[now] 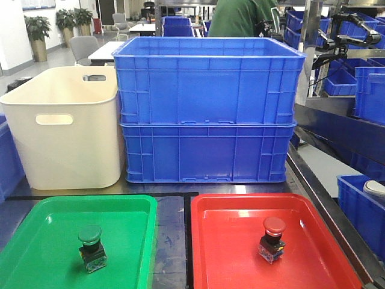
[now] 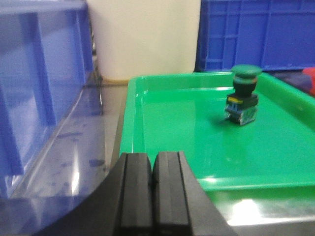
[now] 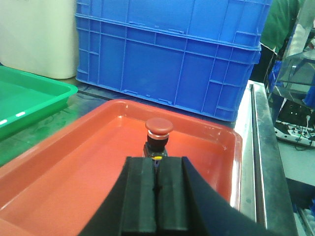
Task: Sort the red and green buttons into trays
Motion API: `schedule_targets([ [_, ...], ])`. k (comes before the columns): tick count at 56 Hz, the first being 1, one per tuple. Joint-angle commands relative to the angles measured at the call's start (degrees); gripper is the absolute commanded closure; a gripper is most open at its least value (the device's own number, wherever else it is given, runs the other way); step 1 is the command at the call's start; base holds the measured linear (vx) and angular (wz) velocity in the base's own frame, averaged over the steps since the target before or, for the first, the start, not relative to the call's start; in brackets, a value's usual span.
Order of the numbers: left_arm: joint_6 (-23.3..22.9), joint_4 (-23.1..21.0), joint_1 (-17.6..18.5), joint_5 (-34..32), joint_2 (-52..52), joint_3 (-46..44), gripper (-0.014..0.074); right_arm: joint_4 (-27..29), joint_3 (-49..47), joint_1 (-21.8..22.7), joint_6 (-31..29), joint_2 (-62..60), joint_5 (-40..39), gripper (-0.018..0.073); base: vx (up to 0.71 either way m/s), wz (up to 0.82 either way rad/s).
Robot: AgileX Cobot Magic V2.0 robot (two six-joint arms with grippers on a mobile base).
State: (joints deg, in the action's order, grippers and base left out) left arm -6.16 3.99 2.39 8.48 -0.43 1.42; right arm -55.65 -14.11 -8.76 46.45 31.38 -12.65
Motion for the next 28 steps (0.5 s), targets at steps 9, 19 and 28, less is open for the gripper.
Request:
schedule_targets([
  [9, -1.5, 0.2, -0.1, -4.2, -1.0, -1.3, 0.0602, 0.5, -1.7, 0.3, 0.0, 0.3, -2.7, 0.0567, 0.0, 0.0],
  [19, -1.5, 0.2, -0.1, -4.2, -1.0, -1.3, 0.0602, 0.5, -1.7, 0.3, 0.0, 0.3, -2.7, 0.0567, 0.0, 0.0],
  [28, -1.5, 0.2, -0.1, -4.2, -1.0, -1.3, 0.0602, 0.5, -1.7, 0.3, 0.0, 0.3, -2.7, 0.0567, 0.0, 0.0],
])
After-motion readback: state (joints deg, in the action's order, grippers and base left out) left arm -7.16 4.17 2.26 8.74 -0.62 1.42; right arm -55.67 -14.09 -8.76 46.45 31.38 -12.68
